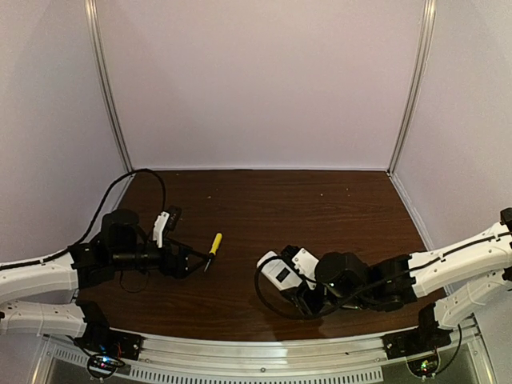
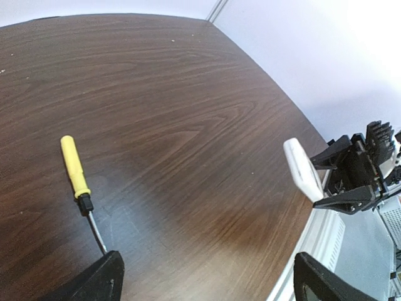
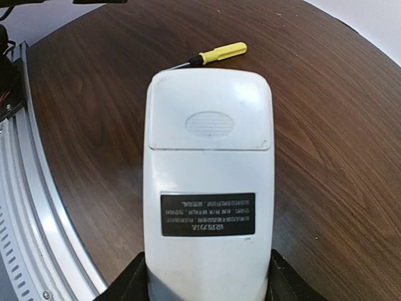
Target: Unload the batteries from the remote control
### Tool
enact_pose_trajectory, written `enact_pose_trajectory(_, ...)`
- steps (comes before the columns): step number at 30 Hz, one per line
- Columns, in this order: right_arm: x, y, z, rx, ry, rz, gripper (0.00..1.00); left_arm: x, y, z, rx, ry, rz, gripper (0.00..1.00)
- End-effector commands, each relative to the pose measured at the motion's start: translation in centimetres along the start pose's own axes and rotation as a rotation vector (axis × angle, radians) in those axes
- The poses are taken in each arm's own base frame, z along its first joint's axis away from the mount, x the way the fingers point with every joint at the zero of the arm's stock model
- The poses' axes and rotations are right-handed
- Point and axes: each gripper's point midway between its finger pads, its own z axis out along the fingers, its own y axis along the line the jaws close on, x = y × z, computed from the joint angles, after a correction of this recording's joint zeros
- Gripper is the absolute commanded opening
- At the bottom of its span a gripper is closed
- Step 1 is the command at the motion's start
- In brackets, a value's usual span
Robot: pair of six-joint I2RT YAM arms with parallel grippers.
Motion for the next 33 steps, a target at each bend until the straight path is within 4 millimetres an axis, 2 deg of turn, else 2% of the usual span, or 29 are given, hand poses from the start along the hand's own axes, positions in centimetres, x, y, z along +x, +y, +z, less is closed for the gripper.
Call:
enact_pose_trajectory(1, -1.1, 2.4, -0.6, -0.099, -0.043, -0.086, 0.22, -0.3, -1.4, -0.1, 0.051, -0.014, -0.014, 0.96)
enact_pose_trajectory(9, -1.6, 3.3, -0.6, -0.132, -0.095, -0.175, 0.21, 0.0, -3.0, 1.1, 0.139, 0.020, -0.009, 0.95)
enact_pose_trajectory(15, -0.6, 2.8, -0.1, -0.092, -0.098, -0.213, 0.19, 0.2, -6.7, 3.7, 0.238, 0.078, 0.051, 0.94)
enact_pose_trajectory(20, 0.5, 2.5, 0.4, -0.053, -0.079, -0.231, 0.17, 0.8, -8.9, 5.7, 0.282, 0.123, 0.077, 0.94)
enact_pose_trajectory(26, 1.2, 3.1, 0.5, -0.051, -0.067, -0.265, 0.15, 1.5, -10.4, 7.5, 0.356, 0.165, 0.047, 0.93)
enact_pose_trajectory(33, 0.6, 3.4, -0.3, -0.056, -0.090, -0.308, 0.14, 2.3, -11.5, 9.2, 0.405, 0.207, 0.010, 0.93)
